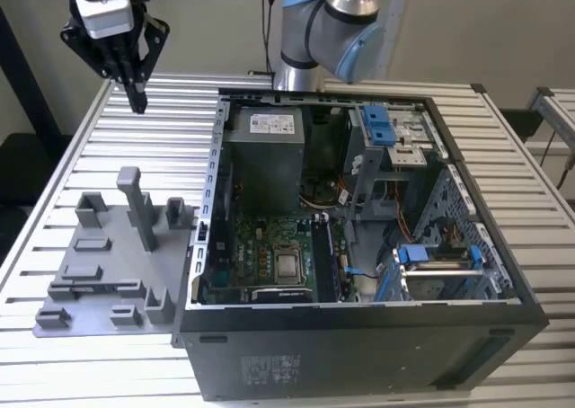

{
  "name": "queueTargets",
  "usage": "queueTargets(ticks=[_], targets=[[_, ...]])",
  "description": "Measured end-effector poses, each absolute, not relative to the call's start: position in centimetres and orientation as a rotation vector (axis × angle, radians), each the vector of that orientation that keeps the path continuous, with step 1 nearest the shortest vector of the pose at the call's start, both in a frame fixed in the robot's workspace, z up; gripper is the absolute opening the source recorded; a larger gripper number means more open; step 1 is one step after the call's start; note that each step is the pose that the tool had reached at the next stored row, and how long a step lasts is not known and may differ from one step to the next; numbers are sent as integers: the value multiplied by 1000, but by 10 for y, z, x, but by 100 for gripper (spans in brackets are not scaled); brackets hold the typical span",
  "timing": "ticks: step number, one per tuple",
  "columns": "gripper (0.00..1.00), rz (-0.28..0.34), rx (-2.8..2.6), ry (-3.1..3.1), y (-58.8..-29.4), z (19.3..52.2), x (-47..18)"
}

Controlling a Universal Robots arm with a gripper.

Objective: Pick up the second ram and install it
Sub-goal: 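Reach for the second ram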

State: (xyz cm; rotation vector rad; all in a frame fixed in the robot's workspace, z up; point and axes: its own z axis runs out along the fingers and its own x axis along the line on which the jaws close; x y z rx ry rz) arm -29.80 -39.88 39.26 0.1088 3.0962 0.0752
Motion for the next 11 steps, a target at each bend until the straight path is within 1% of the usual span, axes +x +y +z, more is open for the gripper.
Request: queueTargets(ticks=[11], targets=[[11, 75, 109, 3095, -399, 393, -322]])
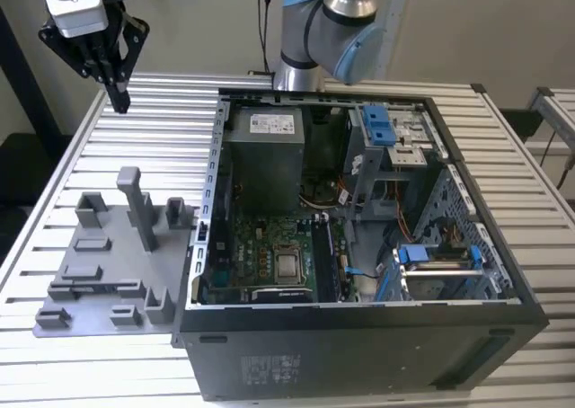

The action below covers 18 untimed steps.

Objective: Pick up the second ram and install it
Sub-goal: 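Reach for the second ram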

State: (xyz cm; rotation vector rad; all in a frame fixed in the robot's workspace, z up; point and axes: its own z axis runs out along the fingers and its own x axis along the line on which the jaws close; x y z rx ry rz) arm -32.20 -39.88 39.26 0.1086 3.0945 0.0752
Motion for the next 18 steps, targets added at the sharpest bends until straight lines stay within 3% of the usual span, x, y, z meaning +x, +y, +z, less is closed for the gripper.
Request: queueTargets(ticks=[18], targets=[[11, 73, 108, 3091, -399, 393, -375]])
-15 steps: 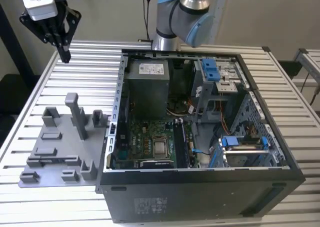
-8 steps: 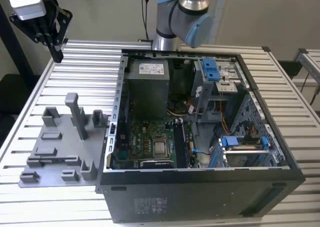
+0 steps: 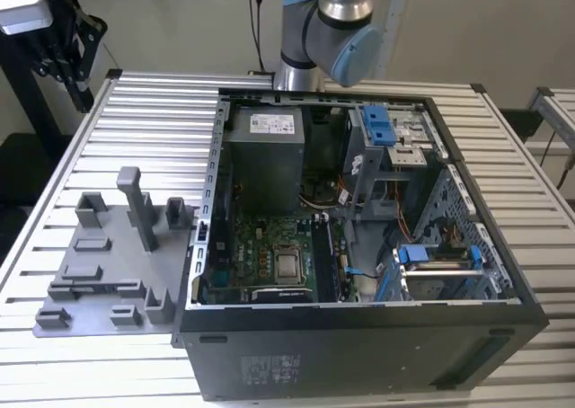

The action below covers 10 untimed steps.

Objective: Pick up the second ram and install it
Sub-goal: 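Reach for the second ram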

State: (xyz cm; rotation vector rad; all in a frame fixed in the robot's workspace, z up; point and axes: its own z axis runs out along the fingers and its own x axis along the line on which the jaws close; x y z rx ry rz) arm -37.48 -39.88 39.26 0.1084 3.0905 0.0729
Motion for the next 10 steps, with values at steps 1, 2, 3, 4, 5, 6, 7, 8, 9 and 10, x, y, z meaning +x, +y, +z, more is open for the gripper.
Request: queueTargets(ticks=[1, 2, 3, 4, 5, 6, 7, 8, 9, 10], targets=[[11, 73, 108, 3090, -399, 393, -378], [11, 73, 108, 3090, -399, 393, -381], [11, 73, 108, 3090, -399, 393, -383], [11, 73, 108, 3090, -399, 393, -386], [11, 73, 108, 3090, -399, 393, -388], [11, 73, 108, 3090, -399, 393, -391], [11, 73, 108, 3090, -399, 393, -393], [11, 73, 108, 3090, -399, 393, -395], [11, 73, 108, 3090, -399, 393, -396], [11, 73, 108, 3090, -399, 393, -396]])
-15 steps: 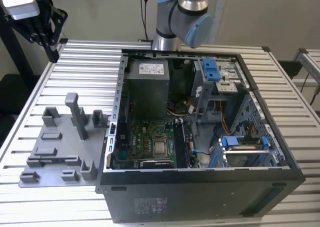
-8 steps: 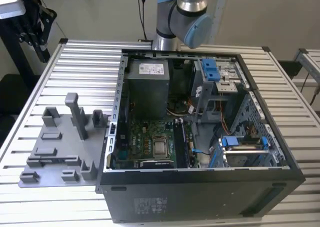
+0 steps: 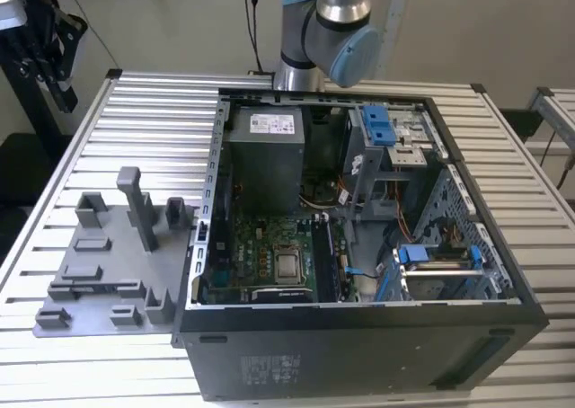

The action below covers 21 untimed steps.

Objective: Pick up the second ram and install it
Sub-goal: 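Reach for the second ram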

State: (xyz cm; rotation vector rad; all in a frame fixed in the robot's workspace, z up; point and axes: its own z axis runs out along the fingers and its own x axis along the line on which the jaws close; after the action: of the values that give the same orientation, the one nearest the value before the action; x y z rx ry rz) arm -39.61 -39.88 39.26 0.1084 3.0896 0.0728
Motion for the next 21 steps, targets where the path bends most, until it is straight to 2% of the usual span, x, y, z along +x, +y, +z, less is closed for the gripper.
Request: queueTargets(ticks=[21], targets=[[11, 73, 108, 3090, -413, 393, -397]])
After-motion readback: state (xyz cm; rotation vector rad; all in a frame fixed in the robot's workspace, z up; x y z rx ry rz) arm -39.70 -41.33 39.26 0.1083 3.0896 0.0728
